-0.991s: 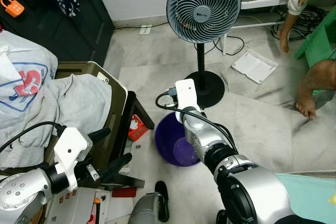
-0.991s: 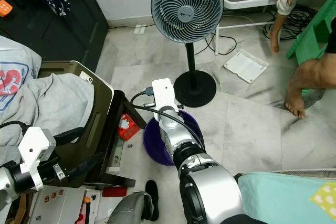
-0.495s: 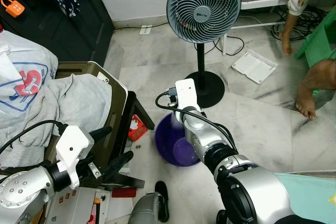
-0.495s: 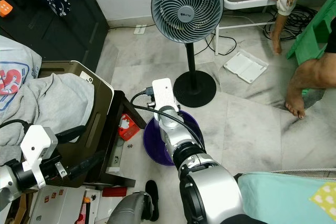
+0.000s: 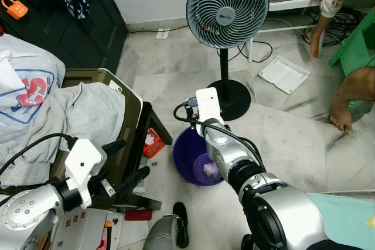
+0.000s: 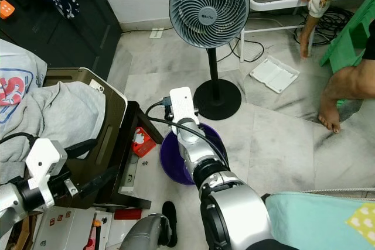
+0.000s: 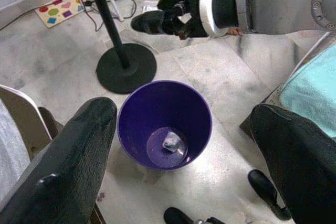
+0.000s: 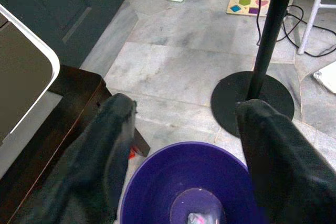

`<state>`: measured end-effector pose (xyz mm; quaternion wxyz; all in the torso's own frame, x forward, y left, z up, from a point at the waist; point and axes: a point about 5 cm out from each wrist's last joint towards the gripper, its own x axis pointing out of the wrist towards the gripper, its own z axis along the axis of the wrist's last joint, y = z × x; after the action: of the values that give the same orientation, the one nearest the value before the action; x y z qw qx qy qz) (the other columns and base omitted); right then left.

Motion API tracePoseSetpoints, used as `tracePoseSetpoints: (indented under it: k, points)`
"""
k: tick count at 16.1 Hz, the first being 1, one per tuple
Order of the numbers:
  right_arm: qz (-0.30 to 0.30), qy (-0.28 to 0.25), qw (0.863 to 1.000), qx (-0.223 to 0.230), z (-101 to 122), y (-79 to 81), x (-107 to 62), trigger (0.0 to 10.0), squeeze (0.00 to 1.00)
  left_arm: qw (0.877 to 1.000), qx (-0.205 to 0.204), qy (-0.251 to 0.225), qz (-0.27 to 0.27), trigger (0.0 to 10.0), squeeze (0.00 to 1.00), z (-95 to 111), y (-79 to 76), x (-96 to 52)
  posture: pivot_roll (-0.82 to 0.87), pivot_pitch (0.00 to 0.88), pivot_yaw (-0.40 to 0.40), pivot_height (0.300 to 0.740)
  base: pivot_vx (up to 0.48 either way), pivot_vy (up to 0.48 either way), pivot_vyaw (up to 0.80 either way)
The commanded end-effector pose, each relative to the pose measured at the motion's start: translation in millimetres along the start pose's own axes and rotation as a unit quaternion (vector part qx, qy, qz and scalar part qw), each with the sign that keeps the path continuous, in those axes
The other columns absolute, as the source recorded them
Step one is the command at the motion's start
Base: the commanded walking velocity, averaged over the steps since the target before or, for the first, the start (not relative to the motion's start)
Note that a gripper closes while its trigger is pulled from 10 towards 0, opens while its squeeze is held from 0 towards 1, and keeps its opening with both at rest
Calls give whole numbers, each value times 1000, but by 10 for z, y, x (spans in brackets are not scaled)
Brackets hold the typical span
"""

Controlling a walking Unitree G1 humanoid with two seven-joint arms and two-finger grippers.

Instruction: Clean up the room

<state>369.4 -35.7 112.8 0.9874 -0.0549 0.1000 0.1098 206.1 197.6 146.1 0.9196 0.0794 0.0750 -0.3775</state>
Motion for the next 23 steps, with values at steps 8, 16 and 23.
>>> tracePoseSetpoints:
  k: [8,16,23]
  points:
    - [-44,-2,998,41,-279,-290,-130,10000,1000,1000,-9,-17,-15,10000,0,-80,0,250,126,183,150,740,0,0,0]
    - [-64,-26,997,29,-370,-604,-483,10000,345,995,-33,-91,28,10000,0,-66,8,650,-13,43,80,740,0,0,0]
    - [-79,-40,995,36,-238,-760,-600,10000,243,975,-51,-121,177,10000,0,-126,271,819,-35,0,39,740,0,0,0]
